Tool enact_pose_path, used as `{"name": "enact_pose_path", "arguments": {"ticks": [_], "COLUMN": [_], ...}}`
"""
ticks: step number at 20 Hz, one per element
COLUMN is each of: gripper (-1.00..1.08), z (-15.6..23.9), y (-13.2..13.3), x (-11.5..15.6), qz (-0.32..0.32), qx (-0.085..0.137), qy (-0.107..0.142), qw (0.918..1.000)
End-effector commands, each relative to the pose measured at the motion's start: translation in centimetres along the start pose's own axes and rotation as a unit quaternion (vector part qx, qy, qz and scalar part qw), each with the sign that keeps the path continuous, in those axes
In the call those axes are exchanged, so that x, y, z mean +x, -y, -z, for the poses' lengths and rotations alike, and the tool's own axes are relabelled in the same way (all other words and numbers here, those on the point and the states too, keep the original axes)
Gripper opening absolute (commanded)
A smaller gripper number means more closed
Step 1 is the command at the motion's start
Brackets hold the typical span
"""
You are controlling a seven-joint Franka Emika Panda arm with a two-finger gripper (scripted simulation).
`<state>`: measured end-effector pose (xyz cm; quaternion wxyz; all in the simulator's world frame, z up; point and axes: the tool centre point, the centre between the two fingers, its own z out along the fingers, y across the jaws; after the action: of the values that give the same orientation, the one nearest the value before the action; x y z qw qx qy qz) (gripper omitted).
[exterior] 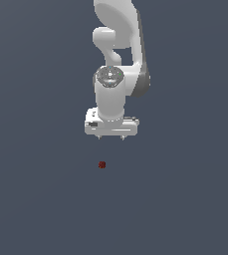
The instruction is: Pick up the object and move it to a goal position.
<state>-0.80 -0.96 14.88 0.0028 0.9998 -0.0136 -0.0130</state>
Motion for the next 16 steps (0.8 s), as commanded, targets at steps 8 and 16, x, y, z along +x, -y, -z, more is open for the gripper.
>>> {"name": "enact_pose_path", "arguments": {"ticks": [8, 16], "gripper": [1.00, 1.00], "z": [1.1, 1.3], "y": [-0.4, -0.5], "x": [0.3, 0.4], "qz": [-0.005, -0.007], "qx": [-0.008, -0.009], "qy": [-0.005, -0.006], "qw": [0.9999, 0.9999]}}
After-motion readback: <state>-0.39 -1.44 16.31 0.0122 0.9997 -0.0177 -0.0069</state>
